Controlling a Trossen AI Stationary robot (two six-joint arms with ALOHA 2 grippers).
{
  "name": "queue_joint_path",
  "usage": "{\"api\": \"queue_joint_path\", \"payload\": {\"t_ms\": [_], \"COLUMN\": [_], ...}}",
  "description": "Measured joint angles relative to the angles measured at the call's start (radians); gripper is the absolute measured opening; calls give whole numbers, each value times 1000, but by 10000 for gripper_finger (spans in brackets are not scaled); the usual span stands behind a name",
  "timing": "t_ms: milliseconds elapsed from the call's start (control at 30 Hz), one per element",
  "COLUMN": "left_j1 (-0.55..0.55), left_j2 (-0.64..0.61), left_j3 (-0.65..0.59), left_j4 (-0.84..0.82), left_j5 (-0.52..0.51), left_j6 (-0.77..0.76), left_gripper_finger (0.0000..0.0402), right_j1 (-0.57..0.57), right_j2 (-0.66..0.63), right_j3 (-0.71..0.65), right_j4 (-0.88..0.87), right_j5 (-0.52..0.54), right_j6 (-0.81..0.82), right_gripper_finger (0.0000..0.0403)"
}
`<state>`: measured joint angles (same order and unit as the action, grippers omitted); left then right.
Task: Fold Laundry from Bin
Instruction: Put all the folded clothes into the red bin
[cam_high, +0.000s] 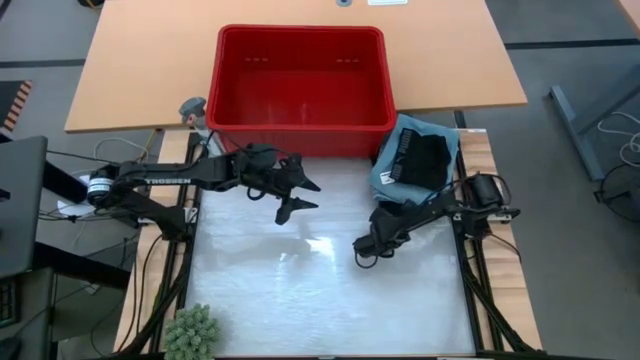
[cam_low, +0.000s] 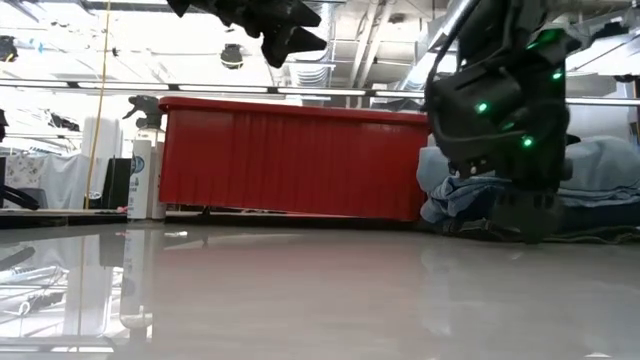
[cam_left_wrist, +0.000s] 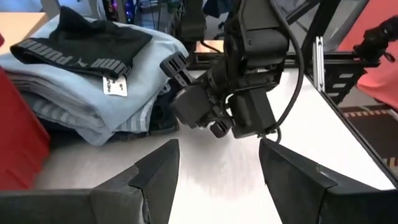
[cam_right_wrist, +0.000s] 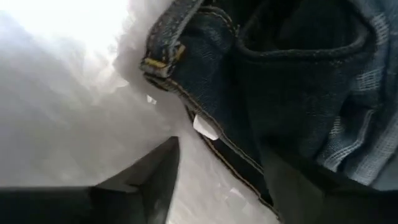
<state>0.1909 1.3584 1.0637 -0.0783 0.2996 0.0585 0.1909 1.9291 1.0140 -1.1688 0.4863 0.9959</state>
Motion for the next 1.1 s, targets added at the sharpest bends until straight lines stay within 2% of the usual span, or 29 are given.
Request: {"api": "queue_joint_path", "payload": {"t_ms": [100, 200, 233, 300, 400, 600, 667, 767, 833, 933, 1000, 1100], "left_j1": [1, 1, 1, 1, 3, 25, 40, 57, 73, 90, 82, 48], "left_j2": [1, 1, 1, 1, -16, -91, -122, -141, -124, -48, 24, 128], "left_j3": [0, 0, 0, 0, -1, -1, -1, 0, -1, -24, -35, -34], "left_j4": [-26, -41, -49, -71, -130, -196, -201, -193, -180, -90, -21, 122], "left_j5": [-12, -19, -20, -27, -54, -79, -80, -117, -123, -26, 29, -10], "left_j6": [12, 28, 34, 42, 59, 53, 35, -51, -122, -297, -344, -394], "left_gripper_finger": [211, 211, 211, 211, 211, 211, 211, 211, 211, 211, 211, 211], "right_j1": [-21, -34, -34, -29, -10, 84, 111, 137, 152, 199, 252, 355], "right_j2": [5, 6, 7, 7, 11, 10, 10, -4, -35, -123, -200, -344], "right_j3": [7, 23, 27, 43, 81, 237, 291, 374, 423, 462, 468, 455], "right_j4": [3, 14, 24, 40, 45, 210, 230, 67, -66, -273, -371, -391], "right_j5": [-19, -48, -51, -71, -104, -147, -114, 0, 36, 25, 2, -2], "right_j6": [26, 20, 4, -6, -25, -57, -39, -5, 9, 136, 262, 444], "right_gripper_finger": [180, 50, 27, 17, 15, 15, 15, 23, 50, 98, 130, 169]}}
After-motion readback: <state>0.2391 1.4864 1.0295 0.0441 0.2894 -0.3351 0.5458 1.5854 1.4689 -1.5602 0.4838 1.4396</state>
